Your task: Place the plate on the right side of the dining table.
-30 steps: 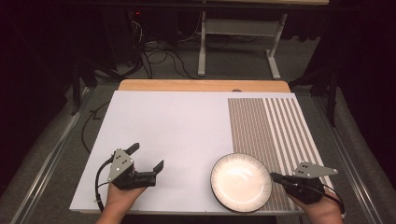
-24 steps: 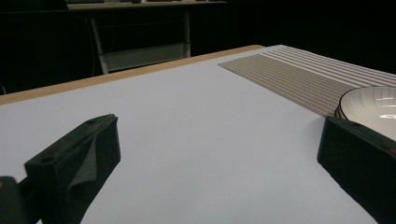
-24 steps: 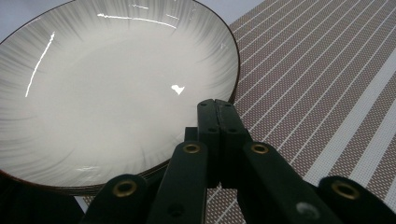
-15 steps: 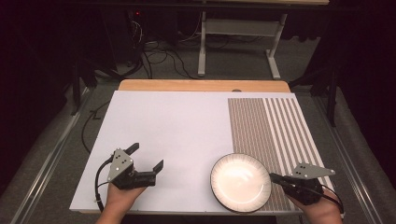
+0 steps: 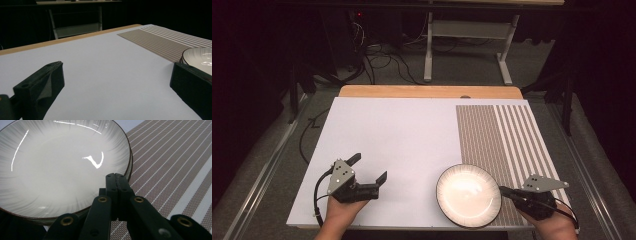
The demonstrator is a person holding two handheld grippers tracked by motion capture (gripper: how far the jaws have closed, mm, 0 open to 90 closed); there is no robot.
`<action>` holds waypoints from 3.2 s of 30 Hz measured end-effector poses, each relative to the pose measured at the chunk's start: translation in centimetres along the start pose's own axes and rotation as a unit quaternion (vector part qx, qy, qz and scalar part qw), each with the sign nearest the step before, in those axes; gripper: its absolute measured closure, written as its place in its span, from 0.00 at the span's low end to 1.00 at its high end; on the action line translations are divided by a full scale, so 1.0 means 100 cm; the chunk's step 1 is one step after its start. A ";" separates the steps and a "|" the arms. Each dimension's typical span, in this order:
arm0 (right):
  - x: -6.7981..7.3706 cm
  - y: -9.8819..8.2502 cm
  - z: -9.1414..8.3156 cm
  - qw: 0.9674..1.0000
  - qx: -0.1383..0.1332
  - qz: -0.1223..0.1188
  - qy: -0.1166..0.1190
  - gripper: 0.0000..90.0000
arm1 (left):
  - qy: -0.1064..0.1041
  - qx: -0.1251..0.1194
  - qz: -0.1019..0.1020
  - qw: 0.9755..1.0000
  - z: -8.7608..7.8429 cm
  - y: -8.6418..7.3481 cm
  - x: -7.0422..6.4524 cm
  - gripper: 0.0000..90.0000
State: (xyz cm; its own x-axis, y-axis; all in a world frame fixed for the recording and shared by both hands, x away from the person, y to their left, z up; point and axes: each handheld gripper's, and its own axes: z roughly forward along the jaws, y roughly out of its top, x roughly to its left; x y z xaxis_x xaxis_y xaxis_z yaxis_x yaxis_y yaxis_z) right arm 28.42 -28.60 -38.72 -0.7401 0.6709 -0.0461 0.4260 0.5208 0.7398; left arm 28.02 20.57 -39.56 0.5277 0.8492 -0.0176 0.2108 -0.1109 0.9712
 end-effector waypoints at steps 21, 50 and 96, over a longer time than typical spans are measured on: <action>0.013 0.002 0.008 0.999 0.011 -0.009 0.041 1.00 | 0.000 -0.001 0.001 1.000 -0.001 0.001 -0.001 0.00; 0.032 0.012 0.027 0.997 0.026 -0.035 0.068 1.00 | -0.079 0.017 -0.008 0.997 0.012 0.014 -0.044 0.00; 0.036 0.014 0.029 0.997 0.025 -0.044 0.058 1.00 | -0.197 0.226 -0.142 0.943 0.075 0.003 -0.111 0.44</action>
State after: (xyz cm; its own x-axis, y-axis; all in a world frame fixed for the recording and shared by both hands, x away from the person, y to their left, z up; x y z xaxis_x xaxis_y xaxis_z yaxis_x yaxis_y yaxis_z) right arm 27.89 -23.95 -39.76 -0.8298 0.5573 -0.0294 0.3798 0.6026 0.7019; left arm 28.37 7.20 -40.84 0.6429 0.6305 -0.4350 0.6725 -0.1926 0.7146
